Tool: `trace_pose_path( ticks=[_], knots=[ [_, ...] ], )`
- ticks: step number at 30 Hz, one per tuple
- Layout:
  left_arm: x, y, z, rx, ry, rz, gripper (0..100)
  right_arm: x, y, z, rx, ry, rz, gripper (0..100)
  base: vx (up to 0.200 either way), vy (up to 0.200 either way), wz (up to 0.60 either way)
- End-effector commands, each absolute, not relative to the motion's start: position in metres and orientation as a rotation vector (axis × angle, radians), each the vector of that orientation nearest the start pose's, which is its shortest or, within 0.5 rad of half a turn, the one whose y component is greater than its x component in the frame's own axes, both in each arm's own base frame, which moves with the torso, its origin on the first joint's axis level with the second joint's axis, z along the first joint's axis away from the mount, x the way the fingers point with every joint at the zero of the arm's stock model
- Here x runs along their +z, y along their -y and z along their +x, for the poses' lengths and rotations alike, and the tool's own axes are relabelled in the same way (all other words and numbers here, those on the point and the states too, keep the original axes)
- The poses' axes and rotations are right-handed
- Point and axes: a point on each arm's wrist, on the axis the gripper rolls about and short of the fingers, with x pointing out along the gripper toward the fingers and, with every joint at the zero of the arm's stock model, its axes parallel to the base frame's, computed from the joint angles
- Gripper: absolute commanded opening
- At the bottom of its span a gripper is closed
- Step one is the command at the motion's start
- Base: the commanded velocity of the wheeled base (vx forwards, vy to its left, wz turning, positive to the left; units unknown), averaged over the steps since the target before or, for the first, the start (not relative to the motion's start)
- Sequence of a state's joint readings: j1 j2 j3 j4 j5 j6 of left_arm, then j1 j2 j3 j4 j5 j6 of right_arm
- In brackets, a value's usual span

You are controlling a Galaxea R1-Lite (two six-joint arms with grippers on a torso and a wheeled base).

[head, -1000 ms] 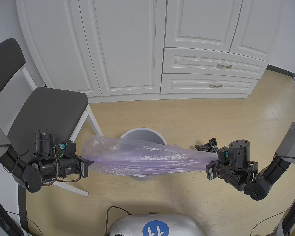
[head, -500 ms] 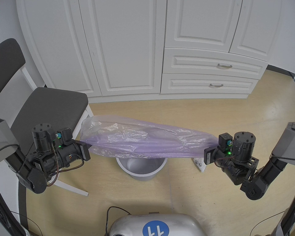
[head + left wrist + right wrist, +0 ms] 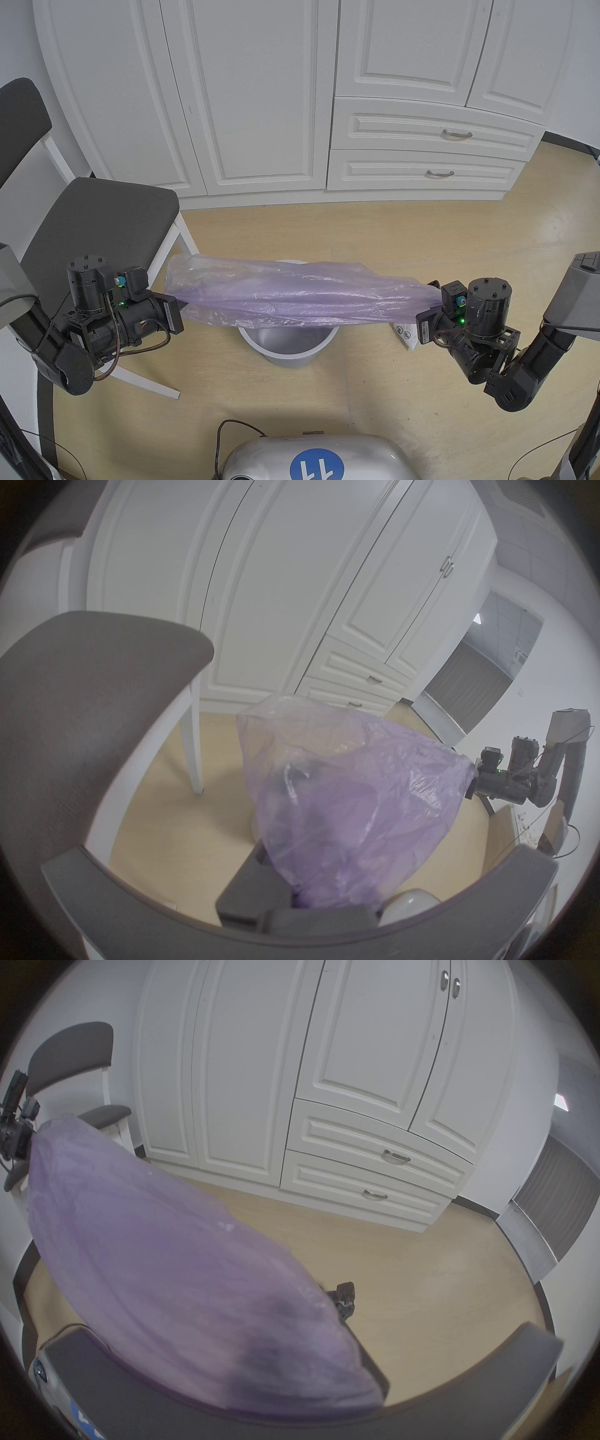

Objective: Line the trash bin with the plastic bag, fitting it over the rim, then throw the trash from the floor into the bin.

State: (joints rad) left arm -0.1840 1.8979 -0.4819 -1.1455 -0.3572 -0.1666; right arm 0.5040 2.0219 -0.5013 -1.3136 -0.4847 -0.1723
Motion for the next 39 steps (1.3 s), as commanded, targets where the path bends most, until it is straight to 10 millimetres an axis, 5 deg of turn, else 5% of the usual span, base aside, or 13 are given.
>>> trace_pose_path(
  ticks=[1,7,12,20,22,29,39],
  knots=[
    [0.100,0.066,0.290,-0.508,-0.390,-0.186,0,0.075,-0.143,0.277,0.028,-0.231,-0.303,0,0.000,0.000,0.00],
    [0.120,0.081,0.300,-0.285,-0.504,-0.143,0,0.091,-0.145,0.275,0.027,-0.244,-0.235,0,0.000,0.000,0.00],
    [0.141,0.086,0.301,-0.261,-0.508,-0.248,0,0.117,-0.154,0.274,0.048,-0.333,-0.084,0,0.000,0.000,0.00],
    [0.164,0.087,0.303,-0.244,-0.529,-0.347,0,0.172,-0.163,0.274,0.212,-0.575,0.294,0,0.000,0.000,0.00],
    [0.186,0.089,0.308,-0.209,-0.611,-0.457,0,0.189,-0.165,0.282,0.194,-0.643,0.423,0,0.000,0.000,0.00],
    [0.216,0.079,0.316,-0.257,-0.801,-0.637,0,0.193,-0.166,0.288,0.176,-0.683,0.458,0,0.000,0.000,0.00],
    [0.203,0.070,0.334,-0.221,-0.838,-0.657,0,0.186,-0.165,0.299,0.139,-0.719,0.451,0,0.000,0.000,0.00]
  ],
)
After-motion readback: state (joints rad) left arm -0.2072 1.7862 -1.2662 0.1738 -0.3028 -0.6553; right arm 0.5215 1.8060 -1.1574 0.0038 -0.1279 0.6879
